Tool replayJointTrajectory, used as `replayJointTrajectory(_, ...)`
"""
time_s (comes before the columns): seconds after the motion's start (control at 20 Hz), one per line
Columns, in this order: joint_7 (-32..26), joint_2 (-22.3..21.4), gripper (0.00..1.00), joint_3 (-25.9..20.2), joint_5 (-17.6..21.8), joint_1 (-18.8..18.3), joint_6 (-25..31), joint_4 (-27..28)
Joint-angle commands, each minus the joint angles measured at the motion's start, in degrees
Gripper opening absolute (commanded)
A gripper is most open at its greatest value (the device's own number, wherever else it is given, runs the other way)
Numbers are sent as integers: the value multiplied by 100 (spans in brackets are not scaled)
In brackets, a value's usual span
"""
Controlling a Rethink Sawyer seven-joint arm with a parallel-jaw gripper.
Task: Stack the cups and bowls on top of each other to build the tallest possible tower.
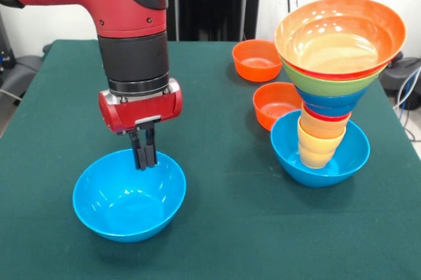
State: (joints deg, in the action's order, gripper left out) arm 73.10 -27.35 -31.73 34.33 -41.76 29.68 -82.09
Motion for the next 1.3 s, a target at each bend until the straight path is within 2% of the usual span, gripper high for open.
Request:
replayJointTrajectory(0.05,-726,-61,0,-284,469,65,-148,38)
replayJointTrajectory(0.1,-713,-61,0,-299,472,54,-133,20)
replayJointTrajectory(0.15,-701,-60,100,-315,474,44,-119,2)
replayJointTrajectory(0.45,-697,-110,100,-406,266,-87,141,-205)
replayJointTrajectory(0.8,-502,-132,100,-445,258,-202,43,-788)
replayJointTrajectory(1.3,-403,-46,100,-510,266,-252,-79,-970)
